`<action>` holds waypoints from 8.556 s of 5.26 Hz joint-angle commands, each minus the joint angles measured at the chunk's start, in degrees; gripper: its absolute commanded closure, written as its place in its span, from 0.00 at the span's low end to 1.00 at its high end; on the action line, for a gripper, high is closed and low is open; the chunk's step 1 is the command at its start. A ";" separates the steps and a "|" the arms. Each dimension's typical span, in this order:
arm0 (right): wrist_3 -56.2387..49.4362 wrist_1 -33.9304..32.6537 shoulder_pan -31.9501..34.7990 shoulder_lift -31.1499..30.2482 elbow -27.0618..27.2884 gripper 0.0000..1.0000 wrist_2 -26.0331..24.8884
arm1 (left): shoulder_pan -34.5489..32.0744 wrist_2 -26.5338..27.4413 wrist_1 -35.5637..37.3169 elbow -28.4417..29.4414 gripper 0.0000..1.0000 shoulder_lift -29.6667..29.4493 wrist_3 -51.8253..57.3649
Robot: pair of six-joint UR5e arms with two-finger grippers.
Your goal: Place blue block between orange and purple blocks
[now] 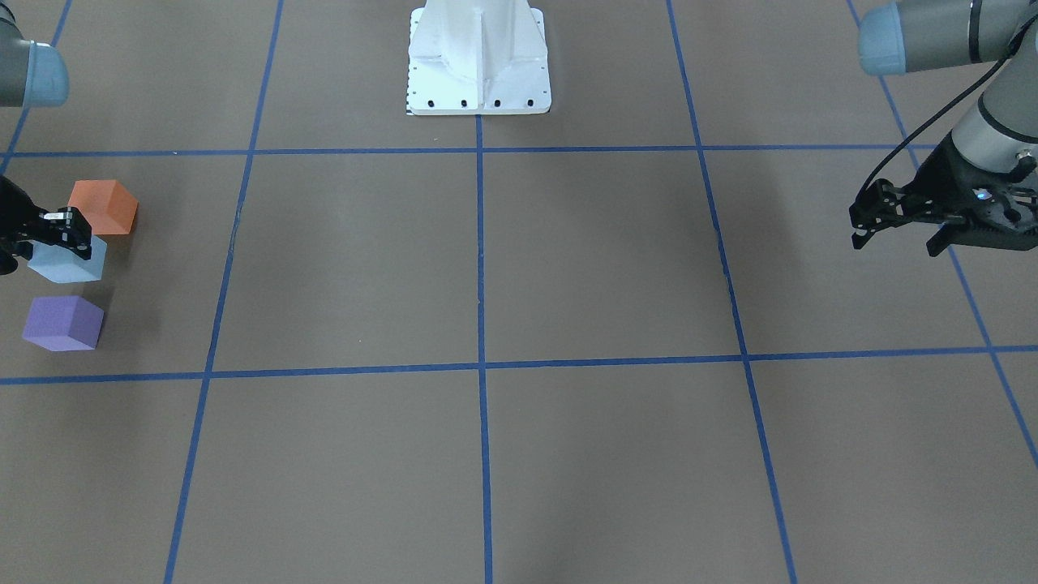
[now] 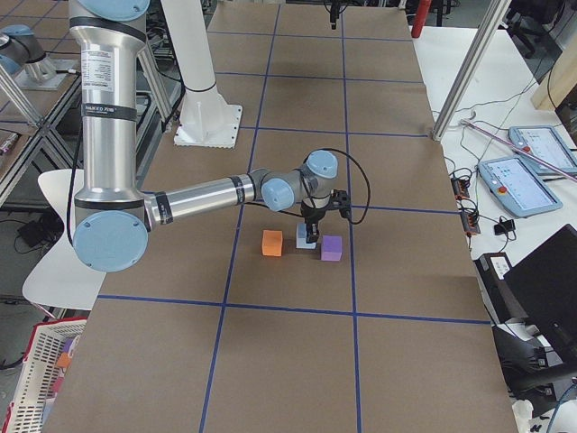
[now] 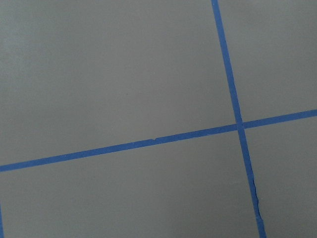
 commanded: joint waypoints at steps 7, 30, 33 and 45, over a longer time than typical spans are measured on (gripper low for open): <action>0.00 0.50 -3.23 1.18 -4.99 1.00 -1.13 | -0.02 0.17 0.00 -0.40 0.00 0.00 -0.02; -26.60 -16.94 33.13 -10.42 4.12 0.00 8.77 | -25.51 -9.23 -2.73 17.53 0.00 10.99 38.39; -29.09 -17.17 37.11 -10.07 3.98 0.00 9.60 | -25.51 -9.23 -2.73 17.61 0.00 10.99 38.39; -28.65 -17.08 36.94 -9.89 3.53 0.00 10.21 | -25.42 -8.97 -3.08 17.70 0.00 10.99 38.57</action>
